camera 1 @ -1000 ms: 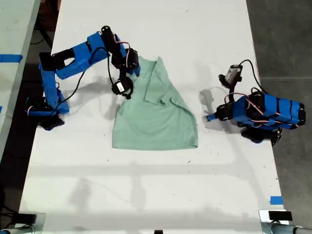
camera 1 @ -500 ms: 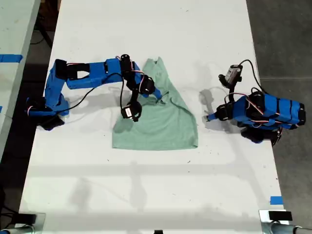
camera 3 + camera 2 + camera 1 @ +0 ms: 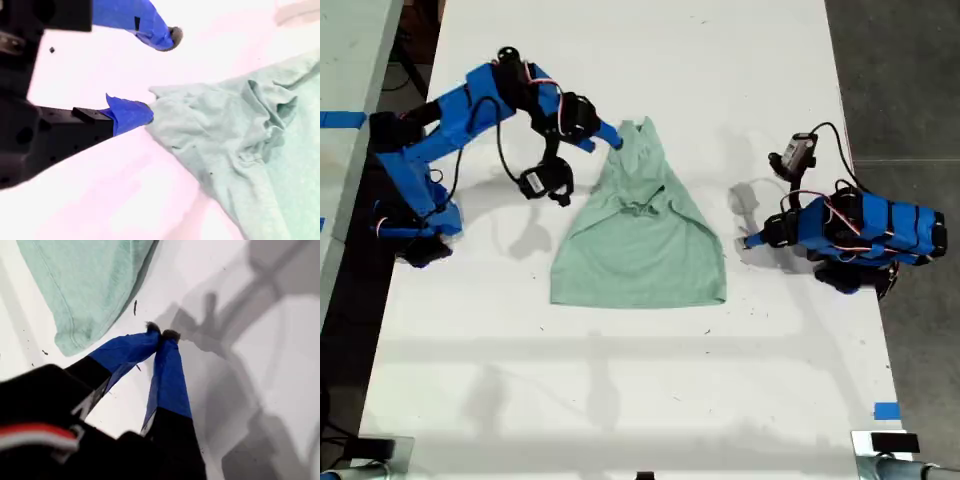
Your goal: Fold t shirt
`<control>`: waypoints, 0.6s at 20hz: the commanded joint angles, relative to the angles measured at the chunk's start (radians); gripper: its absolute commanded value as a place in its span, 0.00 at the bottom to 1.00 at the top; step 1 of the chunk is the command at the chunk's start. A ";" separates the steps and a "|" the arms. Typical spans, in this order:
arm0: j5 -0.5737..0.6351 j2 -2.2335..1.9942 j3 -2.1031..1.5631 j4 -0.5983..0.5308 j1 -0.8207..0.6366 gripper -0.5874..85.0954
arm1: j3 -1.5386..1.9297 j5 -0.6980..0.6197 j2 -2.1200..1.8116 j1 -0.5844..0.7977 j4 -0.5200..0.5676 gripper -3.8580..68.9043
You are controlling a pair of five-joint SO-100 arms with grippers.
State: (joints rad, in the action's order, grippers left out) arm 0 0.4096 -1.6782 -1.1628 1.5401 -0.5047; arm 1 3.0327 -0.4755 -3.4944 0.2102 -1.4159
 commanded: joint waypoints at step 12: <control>-0.474 -1.623 -1.640 -0.385 0.265 0.16 | 0.052 0.003 -0.006 0.002 0.025 0.07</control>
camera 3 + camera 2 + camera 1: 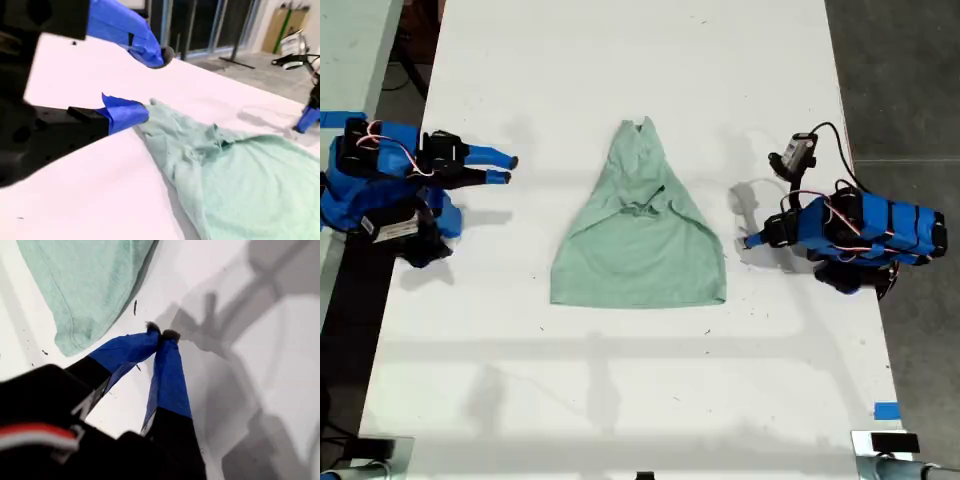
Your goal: Fold t shirt
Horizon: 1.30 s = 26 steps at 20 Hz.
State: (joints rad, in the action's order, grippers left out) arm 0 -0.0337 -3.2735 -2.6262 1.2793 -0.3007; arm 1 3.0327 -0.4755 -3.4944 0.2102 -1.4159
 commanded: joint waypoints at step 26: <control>-0.043 -0.313 -0.578 -0.181 0.051 0.23 | 0.052 0.009 -0.006 -0.005 0.026 0.07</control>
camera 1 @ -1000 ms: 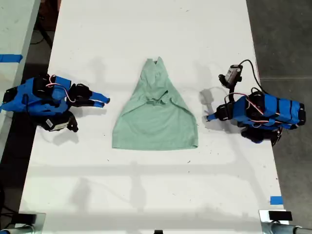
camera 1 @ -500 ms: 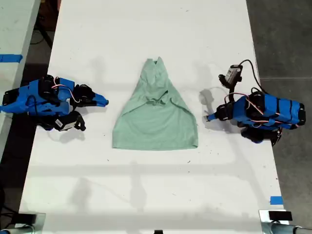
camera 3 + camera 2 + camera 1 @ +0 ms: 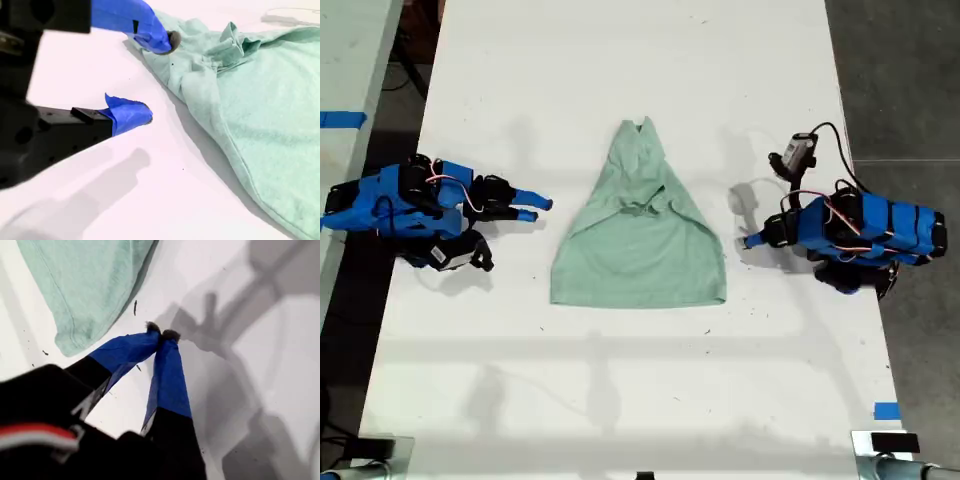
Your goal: Fold t shirt
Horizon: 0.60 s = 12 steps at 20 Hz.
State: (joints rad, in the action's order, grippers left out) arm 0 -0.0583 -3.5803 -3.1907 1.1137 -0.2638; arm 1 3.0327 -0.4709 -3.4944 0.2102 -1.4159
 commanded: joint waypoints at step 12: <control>-0.018 -0.006 -0.014 -0.015 0.014 0.23 | 0.052 0.009 -0.006 -0.018 0.026 0.07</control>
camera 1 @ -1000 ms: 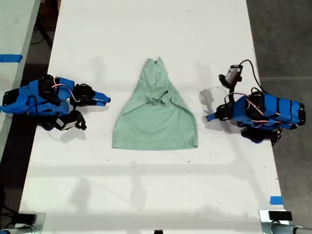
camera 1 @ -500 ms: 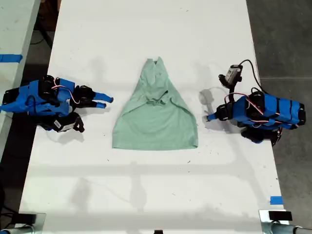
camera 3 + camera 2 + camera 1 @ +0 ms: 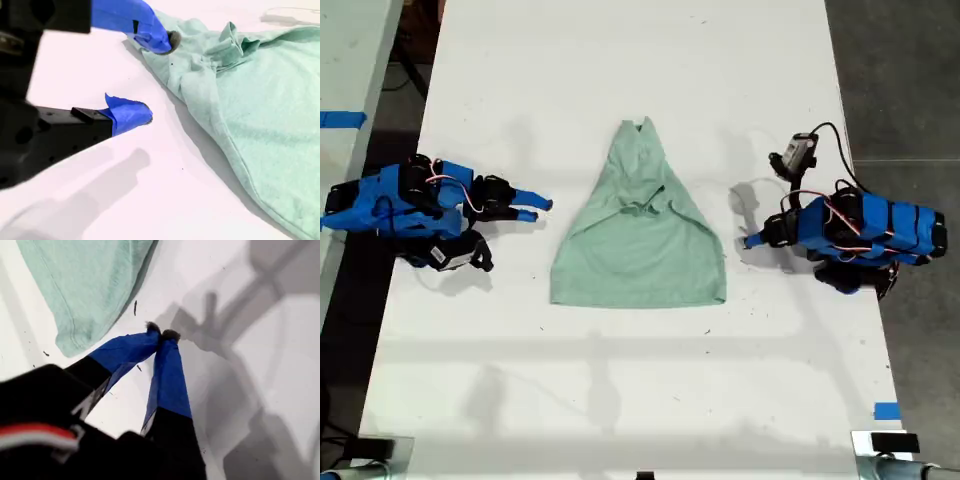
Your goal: Fold t shirt
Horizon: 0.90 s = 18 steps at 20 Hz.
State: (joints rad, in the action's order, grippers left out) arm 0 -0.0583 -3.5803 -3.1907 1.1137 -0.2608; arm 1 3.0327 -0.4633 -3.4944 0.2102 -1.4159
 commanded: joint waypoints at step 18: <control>-0.015 -0.006 -0.012 -0.017 -0.038 0.28 | 0.052 -0.006 -0.006 -0.009 0.026 0.07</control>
